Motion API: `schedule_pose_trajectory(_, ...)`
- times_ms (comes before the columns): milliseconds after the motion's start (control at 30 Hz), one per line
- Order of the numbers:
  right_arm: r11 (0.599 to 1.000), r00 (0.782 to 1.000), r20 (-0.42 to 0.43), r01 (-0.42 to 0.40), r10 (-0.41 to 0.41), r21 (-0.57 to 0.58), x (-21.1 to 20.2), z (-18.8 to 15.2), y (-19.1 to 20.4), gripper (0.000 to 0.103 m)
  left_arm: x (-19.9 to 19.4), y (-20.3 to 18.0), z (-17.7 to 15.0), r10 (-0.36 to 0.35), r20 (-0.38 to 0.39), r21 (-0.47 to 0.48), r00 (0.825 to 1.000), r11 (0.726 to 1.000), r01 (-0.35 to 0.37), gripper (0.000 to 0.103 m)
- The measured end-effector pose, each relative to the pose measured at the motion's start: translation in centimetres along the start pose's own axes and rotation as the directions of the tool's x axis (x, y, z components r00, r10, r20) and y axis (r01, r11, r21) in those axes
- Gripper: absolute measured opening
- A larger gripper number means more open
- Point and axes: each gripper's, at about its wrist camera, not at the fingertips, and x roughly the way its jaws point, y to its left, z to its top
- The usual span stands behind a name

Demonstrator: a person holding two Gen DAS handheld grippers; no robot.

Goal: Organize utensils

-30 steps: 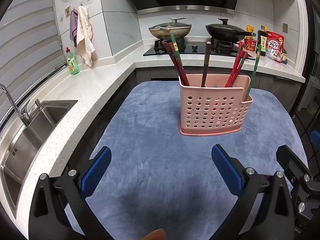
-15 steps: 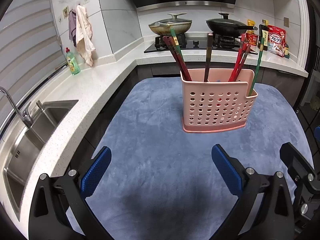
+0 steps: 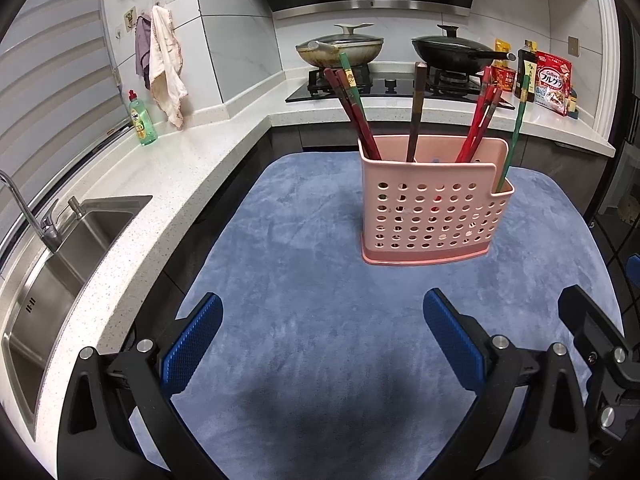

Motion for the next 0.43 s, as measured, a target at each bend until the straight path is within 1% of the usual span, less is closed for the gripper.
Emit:
schedule_pose_trajectory(300,1.000,1.000,0.000,0.005,-0.005,-0.003,0.22,0.06,-0.13,0.097,-0.16,-0.14,0.08,0.001,0.013,0.000,1.000,1.000,-0.001,0.096)
schedule_pose_trajectory(433,1.000,1.000,0.003,0.013,-0.013,-0.007,0.28,0.06,-0.10,0.097,0.02,-0.12,0.21,-0.019,0.005,-0.005,1.000,1.000,0.019,0.096)
